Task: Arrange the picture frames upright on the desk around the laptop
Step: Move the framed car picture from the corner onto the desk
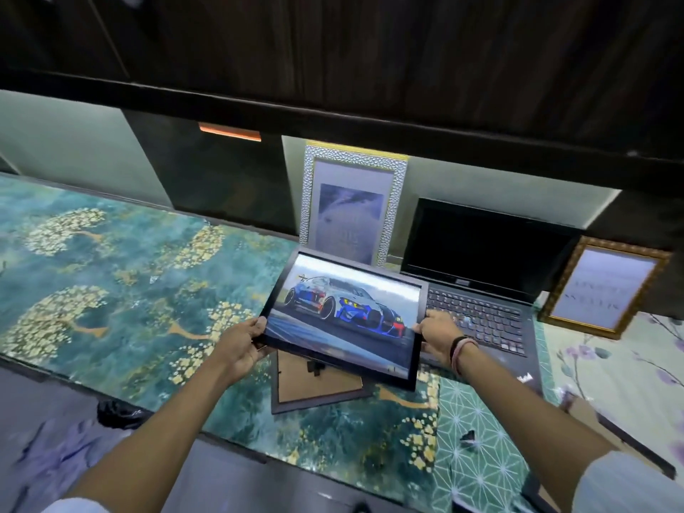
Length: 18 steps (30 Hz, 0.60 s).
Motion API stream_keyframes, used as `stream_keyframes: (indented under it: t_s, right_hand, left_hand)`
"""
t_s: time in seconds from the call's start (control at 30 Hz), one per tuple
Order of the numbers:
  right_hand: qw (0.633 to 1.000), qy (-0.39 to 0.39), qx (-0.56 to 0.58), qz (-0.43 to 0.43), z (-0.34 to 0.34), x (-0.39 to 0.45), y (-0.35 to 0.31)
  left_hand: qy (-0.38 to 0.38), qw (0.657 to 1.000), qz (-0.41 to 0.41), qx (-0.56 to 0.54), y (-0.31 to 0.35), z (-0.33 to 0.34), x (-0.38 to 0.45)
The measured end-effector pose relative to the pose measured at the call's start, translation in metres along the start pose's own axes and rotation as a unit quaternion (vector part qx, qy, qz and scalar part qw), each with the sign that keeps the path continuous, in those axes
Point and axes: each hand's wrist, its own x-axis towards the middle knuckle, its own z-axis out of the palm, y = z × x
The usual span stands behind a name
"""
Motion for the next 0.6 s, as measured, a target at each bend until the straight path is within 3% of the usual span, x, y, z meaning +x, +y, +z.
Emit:
stream_keyframes:
  t_s: [0.13,0.3,0.5,0.6]
  right_hand:
    - [0.991,0.013,-0.132,0.008,0.018,0.052,0.012]
    - [0.955,0.050,-0.291,-0.002,0.049,0.061,-0.001]
    - [0.933,0.074,-0.351,-0.007,0.074,0.064,-0.008]
    - [0.922,0.087,-0.377,-0.003,0.083,0.062,-0.009]
  left_hand:
    - [0.037,0.992,0.008,0.124,-0.004,-0.016,0.048]
    - [0.082,0.952,0.020,0.296,-0.004,-0.035,0.083]
    - [0.094,0.913,0.032,0.395,-0.016,-0.071,0.135]
    - [0.106,0.901,0.045,0.417,-0.008,-0.061,0.114]
